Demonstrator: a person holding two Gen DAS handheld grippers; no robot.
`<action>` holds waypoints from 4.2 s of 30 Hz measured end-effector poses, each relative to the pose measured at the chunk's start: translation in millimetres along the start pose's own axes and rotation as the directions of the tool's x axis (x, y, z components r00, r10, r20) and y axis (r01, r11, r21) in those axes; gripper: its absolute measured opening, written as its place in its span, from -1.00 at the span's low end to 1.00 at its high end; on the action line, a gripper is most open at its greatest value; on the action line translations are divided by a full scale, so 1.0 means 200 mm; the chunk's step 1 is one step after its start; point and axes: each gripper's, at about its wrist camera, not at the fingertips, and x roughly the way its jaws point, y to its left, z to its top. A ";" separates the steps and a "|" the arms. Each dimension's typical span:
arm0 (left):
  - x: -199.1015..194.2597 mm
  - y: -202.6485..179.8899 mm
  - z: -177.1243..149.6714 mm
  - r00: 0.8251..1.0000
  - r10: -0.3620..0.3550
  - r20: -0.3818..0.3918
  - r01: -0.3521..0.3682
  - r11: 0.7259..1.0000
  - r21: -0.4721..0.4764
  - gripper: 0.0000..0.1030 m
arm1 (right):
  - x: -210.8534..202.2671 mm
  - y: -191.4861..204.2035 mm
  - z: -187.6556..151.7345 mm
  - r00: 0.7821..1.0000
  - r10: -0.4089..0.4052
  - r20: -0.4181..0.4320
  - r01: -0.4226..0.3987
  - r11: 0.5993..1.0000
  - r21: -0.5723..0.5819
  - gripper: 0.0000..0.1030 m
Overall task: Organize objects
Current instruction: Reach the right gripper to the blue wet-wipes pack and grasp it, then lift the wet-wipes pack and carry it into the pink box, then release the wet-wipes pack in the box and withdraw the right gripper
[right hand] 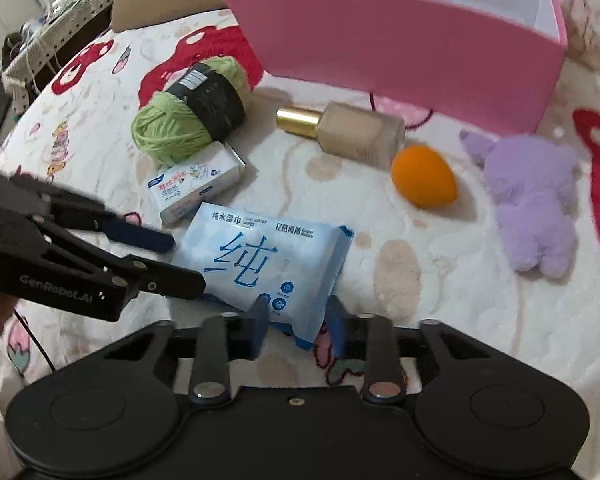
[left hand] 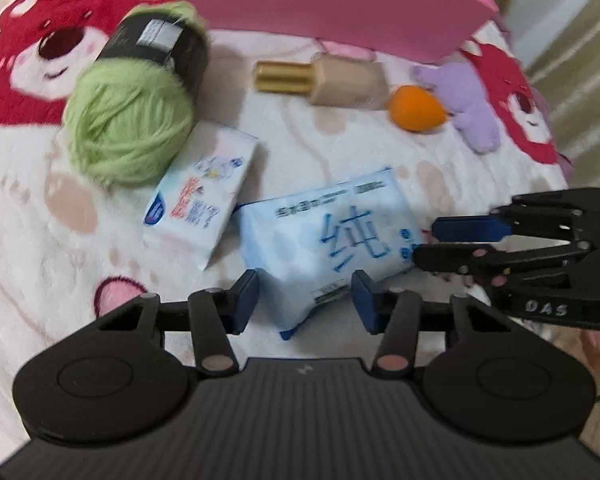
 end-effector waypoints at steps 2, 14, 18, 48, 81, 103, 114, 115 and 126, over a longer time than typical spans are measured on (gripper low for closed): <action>0.02 0.00 -0.01 1.000 0.016 0.006 -0.016 1.000 0.003 -0.01 | 0.02 -0.03 -0.02 0.999 0.026 0.021 -0.027 0.999 0.046 -0.38; 0.08 0.00 -0.04 0.997 0.003 0.079 -0.003 1.000 -0.002 -0.12 | 0.12 -0.05 -0.05 1.000 0.025 0.017 -0.027 0.990 0.138 -0.18; 0.05 -0.03 -0.05 0.996 0.007 0.090 -0.009 1.000 0.019 -0.23 | 0.11 -0.03 -0.07 0.999 0.027 0.038 -0.032 0.991 0.133 -0.23; -0.77 -0.43 0.23 0.965 -0.121 0.233 0.054 0.960 0.275 -0.25 | -0.75 0.21 0.08 0.943 -0.070 0.326 0.026 0.990 0.135 -0.07; -0.10 -0.27 1.35 0.983 -0.055 0.174 0.041 0.996 0.082 -0.24 | -0.21 -0.27 1.04 0.969 -0.234 0.083 0.226 0.970 0.087 -0.30; 0.37 -0.11 1.36 0.978 -0.206 -0.017 0.203 0.973 -0.111 -0.20 | 0.07 -0.36 1.06 0.918 -0.387 -0.086 0.390 0.921 0.019 -0.33; 0.44 -0.19 1.35 0.995 -0.099 0.001 0.099 0.993 -0.072 -0.09 | 0.02 -0.37 1.05 0.916 -0.402 -0.006 0.402 0.915 0.046 -0.31; 0.43 -0.20 1.34 0.996 -0.090 0.011 0.090 0.994 -0.057 -0.09 | -0.01 -0.37 1.03 0.924 -0.382 0.018 0.380 0.923 0.054 -0.31; -0.12 -0.32 1.23 0.990 -0.072 0.120 0.063 0.995 0.074 -0.08 | -0.44 -0.32 0.90 0.964 -0.185 0.192 0.164 0.979 0.117 -0.28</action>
